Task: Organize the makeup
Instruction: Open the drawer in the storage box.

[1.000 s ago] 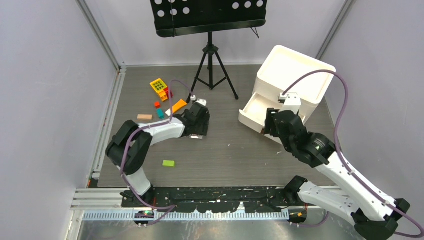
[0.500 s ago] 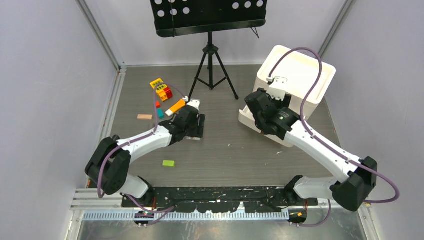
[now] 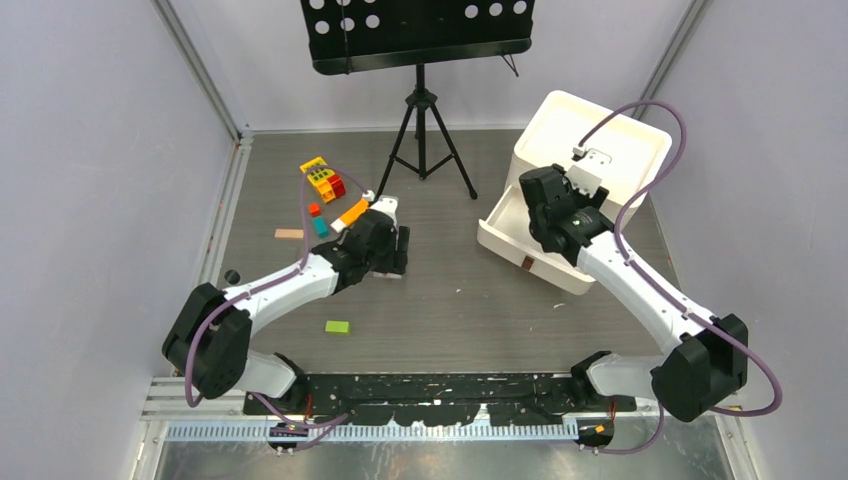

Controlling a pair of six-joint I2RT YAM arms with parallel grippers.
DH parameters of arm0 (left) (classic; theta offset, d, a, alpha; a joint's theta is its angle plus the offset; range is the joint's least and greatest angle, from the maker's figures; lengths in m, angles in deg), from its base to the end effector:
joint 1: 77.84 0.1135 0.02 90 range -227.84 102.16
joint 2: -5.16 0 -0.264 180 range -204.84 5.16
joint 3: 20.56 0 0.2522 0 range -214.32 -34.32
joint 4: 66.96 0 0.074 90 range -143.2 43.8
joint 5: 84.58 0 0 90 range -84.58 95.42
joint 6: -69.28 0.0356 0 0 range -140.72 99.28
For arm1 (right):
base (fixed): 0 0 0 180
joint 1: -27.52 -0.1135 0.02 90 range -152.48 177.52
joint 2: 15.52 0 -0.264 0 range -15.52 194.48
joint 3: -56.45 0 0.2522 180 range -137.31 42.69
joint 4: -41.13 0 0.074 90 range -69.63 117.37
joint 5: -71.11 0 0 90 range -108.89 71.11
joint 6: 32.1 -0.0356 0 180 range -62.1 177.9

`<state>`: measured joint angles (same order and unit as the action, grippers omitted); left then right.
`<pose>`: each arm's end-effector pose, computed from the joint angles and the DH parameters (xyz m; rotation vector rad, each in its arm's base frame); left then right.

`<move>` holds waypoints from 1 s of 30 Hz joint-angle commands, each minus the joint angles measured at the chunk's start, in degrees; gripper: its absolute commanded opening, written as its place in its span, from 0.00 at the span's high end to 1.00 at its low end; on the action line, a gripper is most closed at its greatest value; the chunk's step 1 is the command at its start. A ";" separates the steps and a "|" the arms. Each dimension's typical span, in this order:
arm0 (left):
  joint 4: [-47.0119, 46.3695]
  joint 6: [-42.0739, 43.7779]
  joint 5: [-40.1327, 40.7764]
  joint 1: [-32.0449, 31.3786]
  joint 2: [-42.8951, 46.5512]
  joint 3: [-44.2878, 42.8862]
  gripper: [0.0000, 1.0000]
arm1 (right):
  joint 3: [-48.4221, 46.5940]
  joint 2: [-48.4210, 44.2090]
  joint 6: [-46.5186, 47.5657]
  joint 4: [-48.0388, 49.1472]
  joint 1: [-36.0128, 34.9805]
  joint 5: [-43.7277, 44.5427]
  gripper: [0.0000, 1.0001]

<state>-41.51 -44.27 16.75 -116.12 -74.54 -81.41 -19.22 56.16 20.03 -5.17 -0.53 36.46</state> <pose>0.2315 -0.1738 0.2157 0.2033 2.3368 -0.3079 0.2417 0.0956 0.3182 0.6117 1.8870 -0.3857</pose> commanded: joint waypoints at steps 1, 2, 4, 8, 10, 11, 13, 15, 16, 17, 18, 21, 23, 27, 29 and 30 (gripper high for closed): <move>-1.11 0.74 -0.51 -0.28 1.66 -0.63 0.48 | -0.14 0.98 -0.35 5.92 0.91 -0.54 0.32; -1.01 0.70 -0.52 -0.22 1.75 -0.63 0.48 | -0.10 1.27 -0.18 6.20 1.09 -0.39 0.32; -1.10 0.70 -0.52 -0.22 1.87 -0.55 0.48 | 0.22 1.44 0.41 7.62 1.64 -0.47 0.36; -1.05 0.79 -0.87 -0.26 1.70 -0.33 0.49 | 0.78 2.06 1.02 9.64 2.28 -0.67 0.39; -1.05 0.70 -0.87 -0.27 1.93 -0.06 0.49 | 0.51 2.78 1.19 9.92 2.48 -0.69 0.40; -1.05 0.70 -0.87 -0.23 2.12 0.04 0.50 | 0.40 3.11 1.33 9.99 2.54 -0.75 0.41; -1.04 0.70 -0.74 -0.26 2.36 0.20 0.50 | 0.51 3.50 1.37 10.32 2.57 -1.05 0.45; -1.04 0.74 -0.70 -0.26 2.44 0.16 0.50 | 0.79 3.79 1.47 10.78 2.64 -1.42 0.50; -1.05 0.78 -0.70 -0.24 2.40 0.16 0.50 | 0.94 3.86 1.59 11.03 2.59 -1.53 0.53; -1.05 0.74 -0.70 -0.26 2.40 0.11 0.50 | 1.04 3.90 1.64 11.22 2.58 -1.56 0.55; -1.05 0.78 -0.70 -0.27 2.43 0.11 0.50 | 1.15 3.91 1.74 11.30 2.57 -1.57 0.58; -1.13 0.79 -0.78 -0.22 2.28 0.15 0.50 | 1.56 3.84 2.28 11.84 2.57 -1.46 0.67; -1.07 0.87 -0.87 -0.24 2.31 0.16 0.50 | 1.97 3.68 2.64 12.29 2.63 -1.33 0.75; -0.84 1.25 -0.56 -0.22 3.06 0.15 0.50 | 2.60 3.26 3.86 13.10 2.61 -1.70 0.90; -0.40 1.69 -0.08 -0.29 3.59 0.04 0.50 | 3.16 2.57 4.58 13.57 2.59 -2.84 0.97; -0.12 1.93 0.12 -0.23 3.88 -0.08 0.50 | 3.58 2.14 5.23 13.80 2.58 -3.44 0.99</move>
<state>-41.21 -43.90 16.31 -116.15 -73.84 -81.32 -16.95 60.12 24.10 4.52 1.76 33.29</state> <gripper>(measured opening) 0.653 0.071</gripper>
